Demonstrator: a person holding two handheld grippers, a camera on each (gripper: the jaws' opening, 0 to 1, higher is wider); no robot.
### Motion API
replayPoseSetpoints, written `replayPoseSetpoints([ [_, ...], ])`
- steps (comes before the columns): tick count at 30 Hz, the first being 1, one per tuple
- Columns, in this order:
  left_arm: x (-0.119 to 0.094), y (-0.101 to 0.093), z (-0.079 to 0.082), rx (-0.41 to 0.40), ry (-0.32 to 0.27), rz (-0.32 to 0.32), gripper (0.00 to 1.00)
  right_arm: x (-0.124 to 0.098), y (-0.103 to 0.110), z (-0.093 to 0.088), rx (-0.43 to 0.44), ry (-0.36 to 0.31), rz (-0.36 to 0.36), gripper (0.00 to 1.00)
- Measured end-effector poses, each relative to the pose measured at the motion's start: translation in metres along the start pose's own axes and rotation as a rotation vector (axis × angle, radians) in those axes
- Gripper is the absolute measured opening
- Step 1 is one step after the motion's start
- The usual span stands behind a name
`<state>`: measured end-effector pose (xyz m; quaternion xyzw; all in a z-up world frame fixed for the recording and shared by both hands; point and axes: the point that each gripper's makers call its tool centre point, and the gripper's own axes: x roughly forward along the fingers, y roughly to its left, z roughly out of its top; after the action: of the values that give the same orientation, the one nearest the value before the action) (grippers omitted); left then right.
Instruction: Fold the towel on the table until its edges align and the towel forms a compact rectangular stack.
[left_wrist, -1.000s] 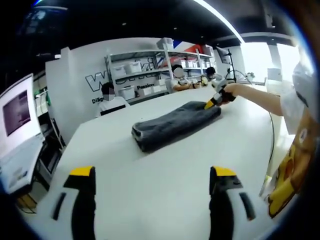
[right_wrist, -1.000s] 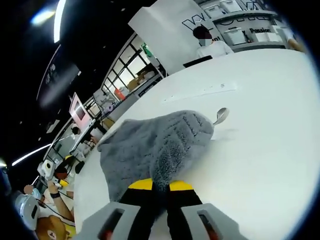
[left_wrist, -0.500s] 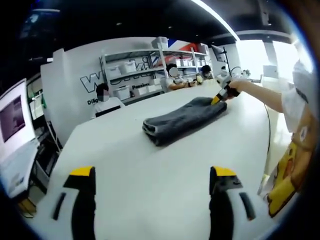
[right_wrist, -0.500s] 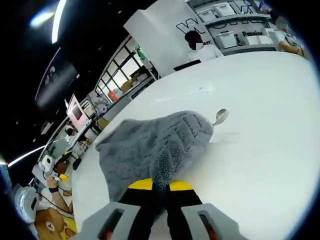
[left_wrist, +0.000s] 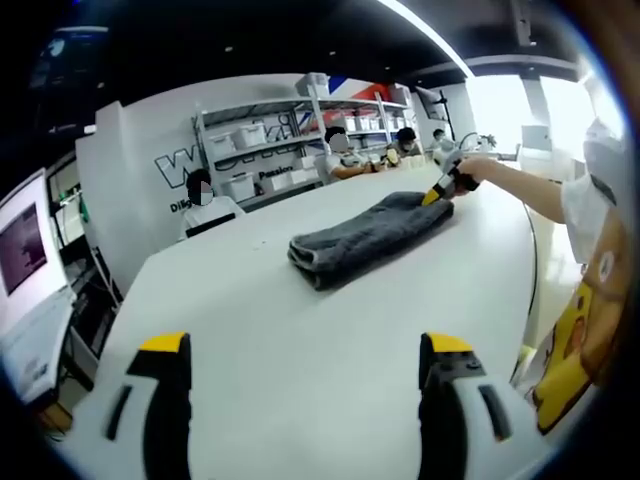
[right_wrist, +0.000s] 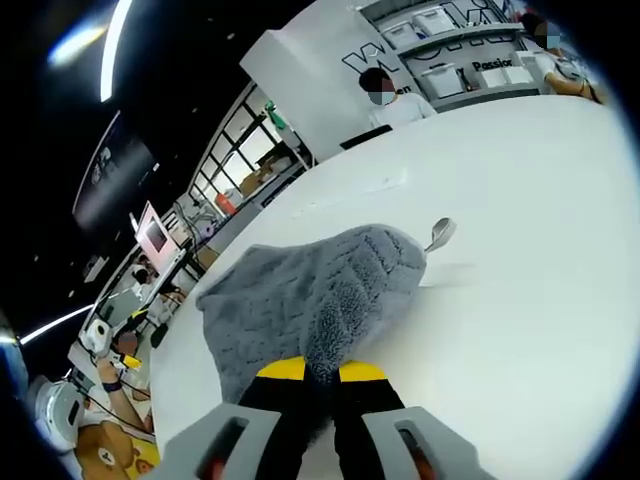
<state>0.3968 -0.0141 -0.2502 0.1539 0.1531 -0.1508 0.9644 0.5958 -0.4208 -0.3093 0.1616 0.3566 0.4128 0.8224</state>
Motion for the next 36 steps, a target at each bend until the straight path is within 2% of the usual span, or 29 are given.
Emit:
replayPoseSetpoints([
  [8, 0.003, -0.003, -0.004, -0.002, 0.006, -0.014, 0.99, -0.006, 0.008, 0.009, 0.033, -0.028, 0.021, 0.08],
  [12, 0.005, -0.005, -0.003, -0.002, -0.003, -0.024, 0.99, -0.011, 0.019, 0.022, 0.116, -0.07, 0.052, 0.09],
  [14, 0.005, -0.006, -0.002, -0.001, -0.006, -0.028, 0.99, -0.013, 0.02, 0.025, 0.122, -0.075, 0.056, 0.09],
  [36, 0.01, -0.005, -0.008, -0.019, -0.027, -0.051, 0.99, -0.01, 0.054, 0.065, 0.038, -0.073, 0.072, 0.08],
])
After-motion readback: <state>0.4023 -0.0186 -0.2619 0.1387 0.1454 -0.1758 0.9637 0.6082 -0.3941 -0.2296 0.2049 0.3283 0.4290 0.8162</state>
